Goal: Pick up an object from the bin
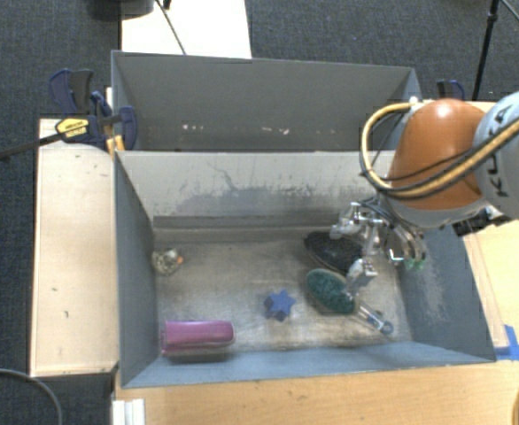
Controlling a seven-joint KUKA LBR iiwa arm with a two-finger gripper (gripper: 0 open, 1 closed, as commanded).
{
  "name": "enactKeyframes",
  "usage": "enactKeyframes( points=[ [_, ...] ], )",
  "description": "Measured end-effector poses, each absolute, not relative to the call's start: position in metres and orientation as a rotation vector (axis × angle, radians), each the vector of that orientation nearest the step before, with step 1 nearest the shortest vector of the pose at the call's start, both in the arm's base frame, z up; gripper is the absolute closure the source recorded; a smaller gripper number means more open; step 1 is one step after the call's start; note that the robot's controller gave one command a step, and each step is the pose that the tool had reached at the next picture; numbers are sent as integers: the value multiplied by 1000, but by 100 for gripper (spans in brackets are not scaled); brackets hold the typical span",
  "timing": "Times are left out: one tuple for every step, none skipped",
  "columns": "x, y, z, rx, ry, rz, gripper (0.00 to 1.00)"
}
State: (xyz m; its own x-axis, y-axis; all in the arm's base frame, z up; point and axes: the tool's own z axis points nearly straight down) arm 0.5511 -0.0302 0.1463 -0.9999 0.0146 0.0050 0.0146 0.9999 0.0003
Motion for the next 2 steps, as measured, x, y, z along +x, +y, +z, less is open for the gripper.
enactKeyframes(
  points=[
    [514, -13, 99, -53, -3174, -4, 0],
    [503, -27, 121, -300, -3134, 0, 0]
  ],
)
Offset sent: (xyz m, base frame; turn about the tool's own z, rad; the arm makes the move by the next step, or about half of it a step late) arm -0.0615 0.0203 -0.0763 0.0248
